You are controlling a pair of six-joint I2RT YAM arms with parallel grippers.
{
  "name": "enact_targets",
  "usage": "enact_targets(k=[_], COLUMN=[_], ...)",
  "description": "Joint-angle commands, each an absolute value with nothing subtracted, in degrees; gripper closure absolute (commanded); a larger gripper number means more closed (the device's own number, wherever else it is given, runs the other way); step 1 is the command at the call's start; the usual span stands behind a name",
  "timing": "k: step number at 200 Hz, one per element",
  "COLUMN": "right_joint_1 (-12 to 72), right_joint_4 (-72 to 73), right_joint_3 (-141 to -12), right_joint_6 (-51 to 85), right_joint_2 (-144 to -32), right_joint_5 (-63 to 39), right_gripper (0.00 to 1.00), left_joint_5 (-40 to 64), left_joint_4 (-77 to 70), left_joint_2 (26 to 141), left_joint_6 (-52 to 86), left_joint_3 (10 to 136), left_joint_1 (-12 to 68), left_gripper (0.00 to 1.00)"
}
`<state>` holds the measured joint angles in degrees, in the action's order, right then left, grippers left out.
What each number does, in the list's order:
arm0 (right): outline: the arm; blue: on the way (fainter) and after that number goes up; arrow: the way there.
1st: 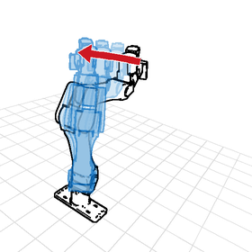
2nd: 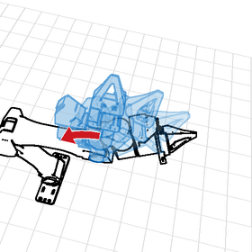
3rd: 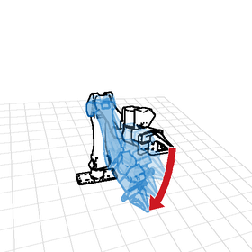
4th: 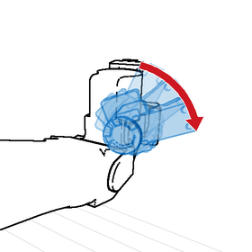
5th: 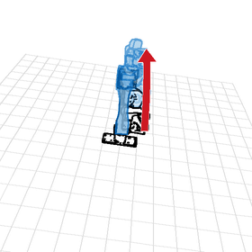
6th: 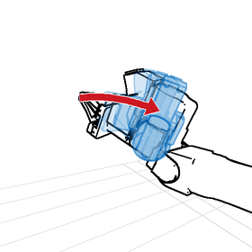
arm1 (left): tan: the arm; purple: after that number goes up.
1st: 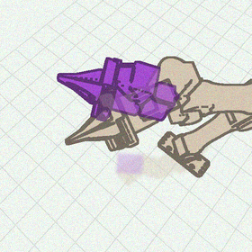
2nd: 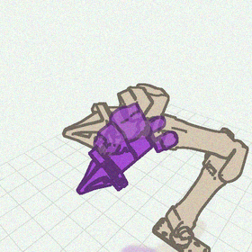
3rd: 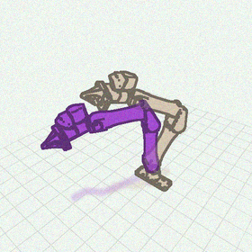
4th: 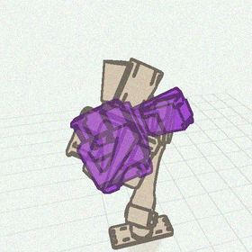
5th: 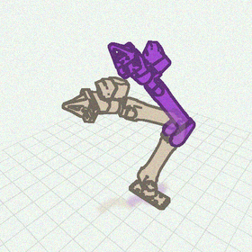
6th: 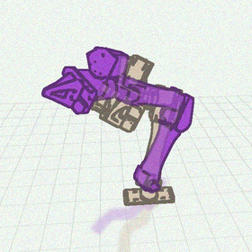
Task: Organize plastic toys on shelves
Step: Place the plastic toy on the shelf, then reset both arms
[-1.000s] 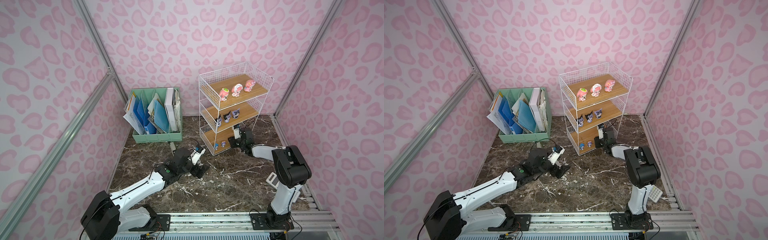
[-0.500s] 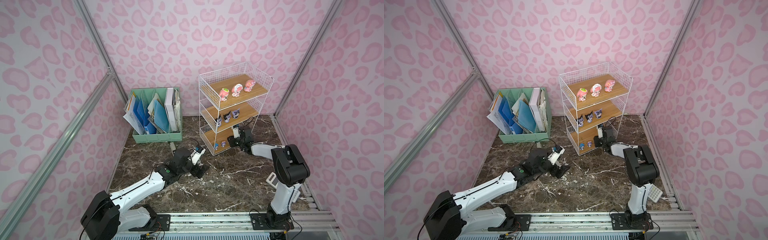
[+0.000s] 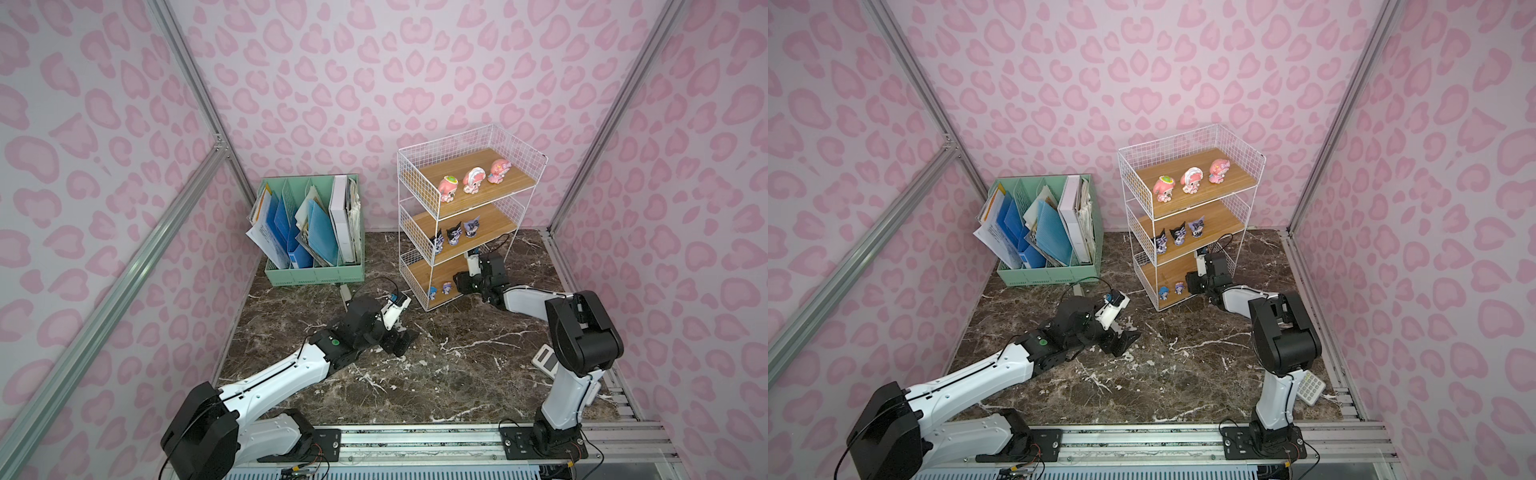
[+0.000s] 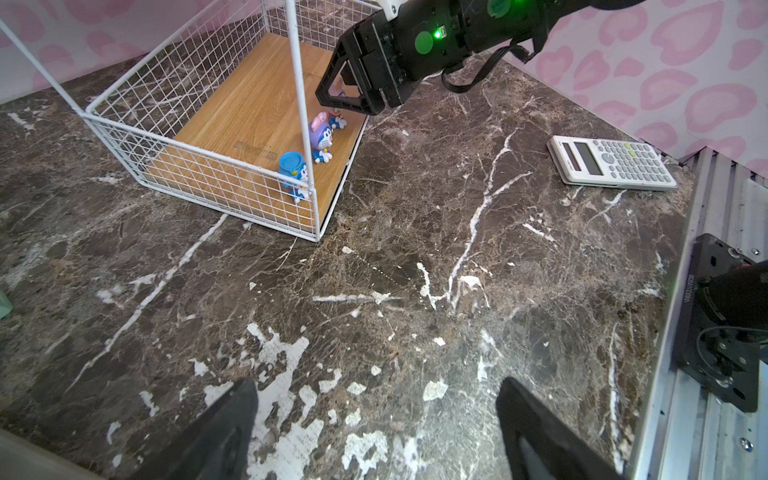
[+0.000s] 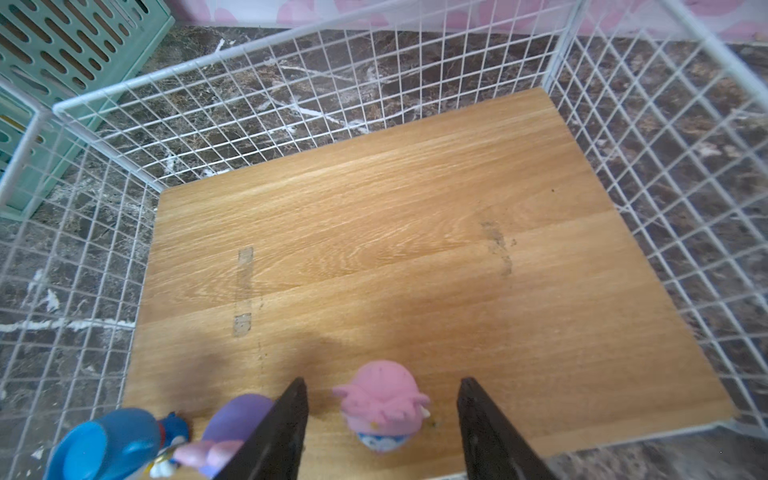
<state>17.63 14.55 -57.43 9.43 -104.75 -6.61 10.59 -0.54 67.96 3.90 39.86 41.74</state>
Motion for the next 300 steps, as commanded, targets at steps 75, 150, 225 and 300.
enact_targets(k=[75,150,225,300], right_joint_1=[12.7,5.7,3.7,0.6], right_joint_4=[13.8,43.8,71.8,85.6], right_joint_3=[-33.2,-8.3,-3.1,-6.8], right_joint_6=[18.3,7.1,5.6,1.1], right_joint_2=[-73.8,-52.8,-70.5,-88.6], right_joint_5=[4.3,14.4,10.9,1.7], right_gripper=[0.02,0.02,0.02,0.02], left_joint_5=[-13.5,-33.3,-15.8,1.2], left_joint_4=[6.5,1.5,-33.9,-36.4], left_joint_2=[62.5,57.5,75.9,87.6], left_joint_6=[17.2,19.4,4.3,2.9], left_joint_3=[38.1,29.6,23.6,28.3], left_joint_1=[35.9,9.5,3.3,-2.9], left_gripper=[0.01,0.01,0.01,0.01])
